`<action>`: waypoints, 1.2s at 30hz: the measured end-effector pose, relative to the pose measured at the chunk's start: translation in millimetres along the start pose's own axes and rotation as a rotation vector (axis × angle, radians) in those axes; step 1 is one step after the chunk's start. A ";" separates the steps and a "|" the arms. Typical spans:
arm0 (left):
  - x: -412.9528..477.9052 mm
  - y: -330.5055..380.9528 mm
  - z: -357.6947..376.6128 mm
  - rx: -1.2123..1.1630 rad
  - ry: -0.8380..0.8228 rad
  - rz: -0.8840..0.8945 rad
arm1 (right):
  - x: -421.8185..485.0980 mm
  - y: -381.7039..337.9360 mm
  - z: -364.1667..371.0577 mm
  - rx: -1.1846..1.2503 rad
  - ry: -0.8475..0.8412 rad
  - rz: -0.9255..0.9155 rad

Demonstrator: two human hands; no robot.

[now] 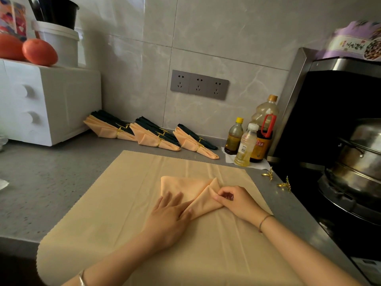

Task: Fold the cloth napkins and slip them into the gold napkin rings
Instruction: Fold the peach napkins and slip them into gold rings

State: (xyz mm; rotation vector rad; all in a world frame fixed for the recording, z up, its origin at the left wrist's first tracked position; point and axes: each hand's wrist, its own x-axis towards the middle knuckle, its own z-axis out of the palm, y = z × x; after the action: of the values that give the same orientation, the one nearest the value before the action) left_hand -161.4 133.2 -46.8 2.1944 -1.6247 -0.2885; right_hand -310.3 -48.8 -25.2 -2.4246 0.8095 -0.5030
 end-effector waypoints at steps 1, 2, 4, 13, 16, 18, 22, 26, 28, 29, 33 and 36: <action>-0.3 -0.4 -0.8 -0.011 -0.001 0.001 | 0.7 -1.7 0.0 -0.014 -0.011 0.009; -0.5 -1.0 -1.9 -0.019 -0.008 0.003 | 1.7 -3.4 0.3 -0.032 -0.022 0.019; 0.8 -0.3 -5.6 -0.028 -0.045 0.000 | 3.3 -6.5 0.1 -0.068 -0.038 0.030; 61.3 -18.9 -37.7 0.182 -0.012 -0.069 | 7.4 -7.1 2.9 -0.094 -0.064 0.070; 71.1 -23.9 -45.5 0.277 0.021 -0.069 | 9.7 -9.2 1.5 -0.073 -0.052 0.095; 74.2 -23.9 -49.8 0.303 0.053 -0.086 | 10.3 -9.2 -0.9 -0.043 -0.016 0.130; 75.7 -19.3 -54.0 0.365 0.052 -0.168 | 12.2 -8.0 -5.0 -0.058 0.027 0.192; 73.5 -19.9 -55.9 0.466 0.025 -0.214 | 14.6 -9.3 -1.7 -0.112 0.077 0.229; 72.8 -21.5 -56.8 0.430 -0.013 -0.231 | 14.9 -10.9 -0.6 -0.154 0.103 0.234; 71.4 -21.2 -57.6 0.389 -0.045 -0.238 | 14.8 -12.2 -0.8 -0.174 0.113 0.239; 63.1 -15.1 -59.8 0.361 -0.057 -0.183 | 16.9 -14.4 -0.2 -0.221 0.138 0.280; 57.3 -14.1 -60.2 0.322 -0.082 -0.192 | 18.7 -15.5 2.5 -0.218 0.127 0.331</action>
State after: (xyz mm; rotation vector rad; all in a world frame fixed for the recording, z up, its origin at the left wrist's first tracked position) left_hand -108.1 93.6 5.3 2.6199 -1.5963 -0.1820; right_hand -288.2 -49.2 -14.8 -2.3974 1.3539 -0.4611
